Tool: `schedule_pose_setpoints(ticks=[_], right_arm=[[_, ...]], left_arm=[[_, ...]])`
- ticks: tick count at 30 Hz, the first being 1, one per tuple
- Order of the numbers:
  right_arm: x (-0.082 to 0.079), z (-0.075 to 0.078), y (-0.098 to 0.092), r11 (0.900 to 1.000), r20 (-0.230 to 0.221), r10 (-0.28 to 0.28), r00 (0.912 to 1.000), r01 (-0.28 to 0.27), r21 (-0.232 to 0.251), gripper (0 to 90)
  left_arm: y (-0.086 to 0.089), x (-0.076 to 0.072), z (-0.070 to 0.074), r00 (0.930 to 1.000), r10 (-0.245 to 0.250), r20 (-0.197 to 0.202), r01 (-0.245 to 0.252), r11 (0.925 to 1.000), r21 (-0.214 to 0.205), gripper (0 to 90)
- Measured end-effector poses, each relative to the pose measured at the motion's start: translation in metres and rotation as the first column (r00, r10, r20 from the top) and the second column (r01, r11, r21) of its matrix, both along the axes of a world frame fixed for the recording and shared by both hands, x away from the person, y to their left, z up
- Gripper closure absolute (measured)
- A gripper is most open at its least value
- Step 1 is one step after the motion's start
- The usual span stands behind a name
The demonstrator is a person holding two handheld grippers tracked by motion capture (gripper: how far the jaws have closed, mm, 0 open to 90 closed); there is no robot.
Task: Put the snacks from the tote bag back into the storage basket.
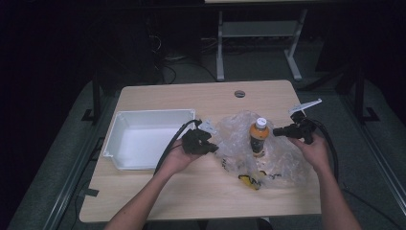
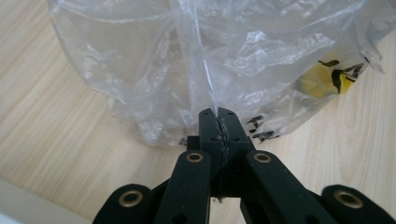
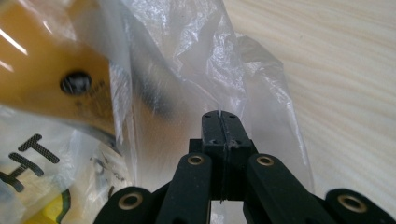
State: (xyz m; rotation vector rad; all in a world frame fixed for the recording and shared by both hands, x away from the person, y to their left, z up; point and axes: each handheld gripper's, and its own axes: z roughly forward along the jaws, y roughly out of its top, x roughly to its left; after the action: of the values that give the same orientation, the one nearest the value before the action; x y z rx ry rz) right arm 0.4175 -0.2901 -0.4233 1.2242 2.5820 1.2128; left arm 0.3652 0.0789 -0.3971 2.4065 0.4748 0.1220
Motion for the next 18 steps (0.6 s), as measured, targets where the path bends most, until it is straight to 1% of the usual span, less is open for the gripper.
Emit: schedule_pose_setpoints(ticks=[3,5,6,7,8,9,10,11,12,16,18], right_arm=[[-0.002,-0.004,0.0,1.0,-0.008,-0.006,0.9999,0.006,-0.004,89.9],[-0.004,-0.006,0.001,0.9998,-0.013,-0.006,0.9999,0.006,-0.017,89.9],[-0.008,-0.007,0.002,0.9997,0.008,-0.009,0.9999,0.009,-0.021,89.9],[-0.008,-0.007,0.002,0.9997,0.008,-0.009,0.9999,0.009,-0.021,89.9],[-0.01,-0.011,0.001,0.9997,0.009,-0.009,0.9999,0.009,-0.021,89.9],[-0.01,-0.012,0.001,0.9997,-0.001,-0.011,0.9999,0.011,-0.02,89.9],[-0.011,-0.014,0.001,0.9996,-0.001,-0.013,0.9999,0.013,-0.023,89.9],[-0.012,-0.015,0.001,0.9995,0.002,-0.015,0.9999,0.015,-0.029,89.9],[-0.014,-0.015,0.001,0.9994,0.017,-0.014,0.9998,0.015,-0.03,89.9],[-0.017,-0.019,0.001,0.999,0.017,-0.019,0.9997,0.019,-0.041,89.9],[-0.017,-0.02,0.001,0.999,0.015,-0.021,0.9997,0.022,-0.04,89.9]], left_arm=[[-0.001,-0.002,-0.002,0.9999,-0.014,0.003,0.014,0.9999,0.006,90.0],[-0.002,-0.004,-0.004,0.9997,-0.018,-0.013,0.018,0.9998,-0.005,90.0],[-0.003,-0.007,-0.006,0.9997,-0.025,-0.009,0.025,0.9997,-0.005,90.0],[-0.003,-0.007,-0.006,0.9997,-0.025,-0.009,0.025,0.9997,-0.005,90.0],[-0.003,-0.009,-0.008,0.9996,-0.025,-0.015,0.025,0.9996,-0.009,90.0],[-0.003,-0.01,-0.01,0.9994,-0.027,-0.02,0.027,0.9996,-0.007,90.0],[-0.004,-0.012,-0.011,0.9994,-0.027,-0.021,0.027,0.9996,-0.009,90.0],[-0.004,-0.012,-0.011,0.9994,-0.027,-0.021,0.027,0.9996,-0.009,90.0],[-0.004,-0.014,-0.013,0.9991,-0.038,-0.016,0.038,0.9993,0.001,90.0],[-0.006,-0.018,-0.018,0.9987,-0.041,-0.031,0.041,0.9992,-0.001,90.0],[-0.007,-0.019,-0.019,0.9984,-0.046,-0.032,0.046,0.9989,0.002,90.0]])
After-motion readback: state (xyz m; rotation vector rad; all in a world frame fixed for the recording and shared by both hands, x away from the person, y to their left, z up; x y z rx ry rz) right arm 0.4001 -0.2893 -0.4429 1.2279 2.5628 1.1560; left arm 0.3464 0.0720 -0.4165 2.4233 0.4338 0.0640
